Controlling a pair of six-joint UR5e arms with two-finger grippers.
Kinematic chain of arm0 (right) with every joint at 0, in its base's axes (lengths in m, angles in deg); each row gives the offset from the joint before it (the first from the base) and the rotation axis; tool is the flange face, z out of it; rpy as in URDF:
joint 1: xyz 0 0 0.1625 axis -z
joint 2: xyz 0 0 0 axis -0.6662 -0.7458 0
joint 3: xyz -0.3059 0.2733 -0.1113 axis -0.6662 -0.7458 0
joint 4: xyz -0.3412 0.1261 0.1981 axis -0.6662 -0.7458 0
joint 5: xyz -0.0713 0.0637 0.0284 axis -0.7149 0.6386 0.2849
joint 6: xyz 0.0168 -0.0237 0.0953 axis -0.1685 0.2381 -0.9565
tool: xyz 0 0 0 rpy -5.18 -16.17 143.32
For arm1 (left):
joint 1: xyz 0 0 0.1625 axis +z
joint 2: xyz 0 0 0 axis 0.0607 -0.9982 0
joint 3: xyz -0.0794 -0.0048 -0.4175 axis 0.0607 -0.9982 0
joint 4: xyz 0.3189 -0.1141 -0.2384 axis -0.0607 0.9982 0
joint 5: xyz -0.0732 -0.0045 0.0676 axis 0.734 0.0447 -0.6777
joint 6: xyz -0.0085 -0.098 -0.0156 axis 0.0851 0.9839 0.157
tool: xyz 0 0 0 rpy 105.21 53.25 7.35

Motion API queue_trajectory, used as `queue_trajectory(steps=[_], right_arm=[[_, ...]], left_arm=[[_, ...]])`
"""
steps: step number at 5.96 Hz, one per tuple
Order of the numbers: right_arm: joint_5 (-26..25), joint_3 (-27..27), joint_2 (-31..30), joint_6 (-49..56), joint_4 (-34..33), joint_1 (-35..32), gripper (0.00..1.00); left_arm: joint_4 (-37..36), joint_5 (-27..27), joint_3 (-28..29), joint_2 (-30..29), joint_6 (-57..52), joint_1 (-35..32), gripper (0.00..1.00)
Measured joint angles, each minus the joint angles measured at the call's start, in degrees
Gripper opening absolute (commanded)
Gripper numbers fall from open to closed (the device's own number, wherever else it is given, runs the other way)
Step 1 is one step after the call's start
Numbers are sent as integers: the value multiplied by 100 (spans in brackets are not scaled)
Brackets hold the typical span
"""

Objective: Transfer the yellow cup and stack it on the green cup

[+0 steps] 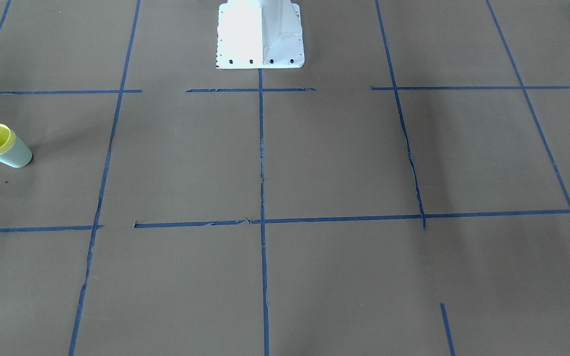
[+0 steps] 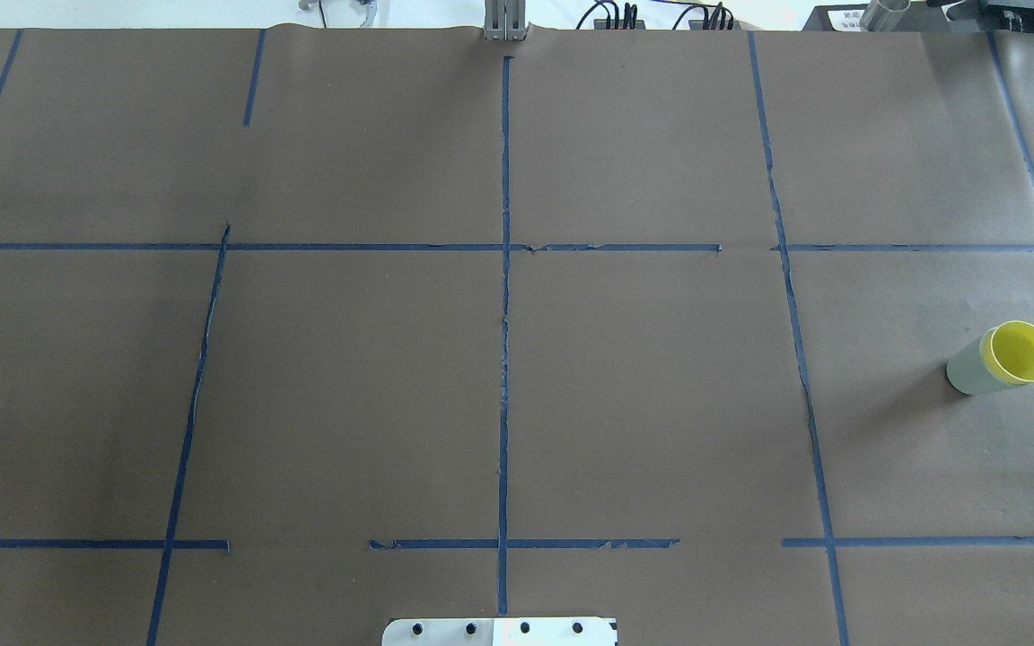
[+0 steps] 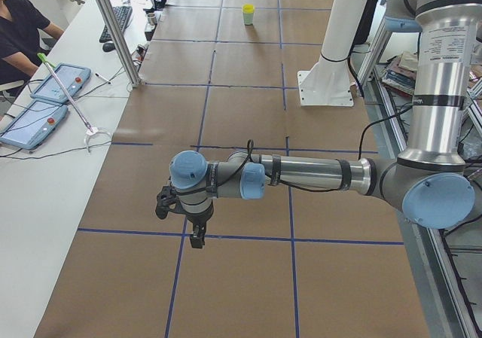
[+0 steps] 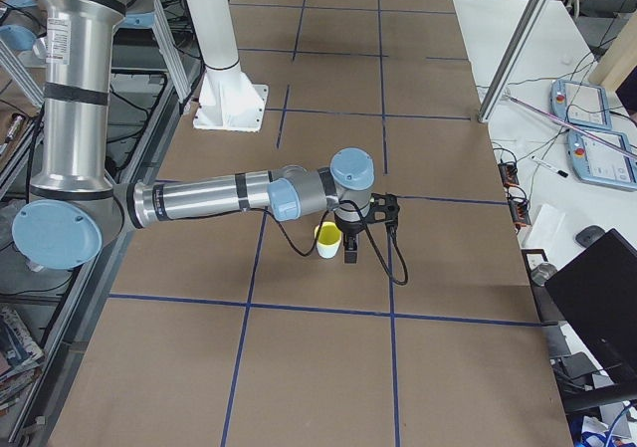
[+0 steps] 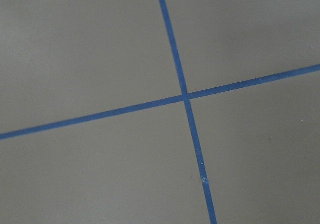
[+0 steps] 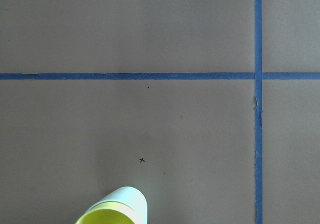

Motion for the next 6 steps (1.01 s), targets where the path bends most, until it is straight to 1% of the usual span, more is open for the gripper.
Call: queue_trajectory(steps=[1,2,3,4,5,6], right_arm=[[67,3,-21,2,-8,0,100],[137,3,-51,6,-10,-1,100],[165,0,-61,8,-14,-1,100],[171,-5,-68,8,-18,-1,100],[172,-1,-72,9,-59,-4,100],[175,20,-82,11,-144,-7,100]], left_arm=[[46,72,-111,82,54,46,100],[-53,97,-470,282,61,143,100],[-400,103,-993,578,62,266,100],[-852,107,-1383,770,-42,334,100],[-1133,117,-1562,954,-372,354,100],[-1235,127,-1609,1100,-664,358,100]])
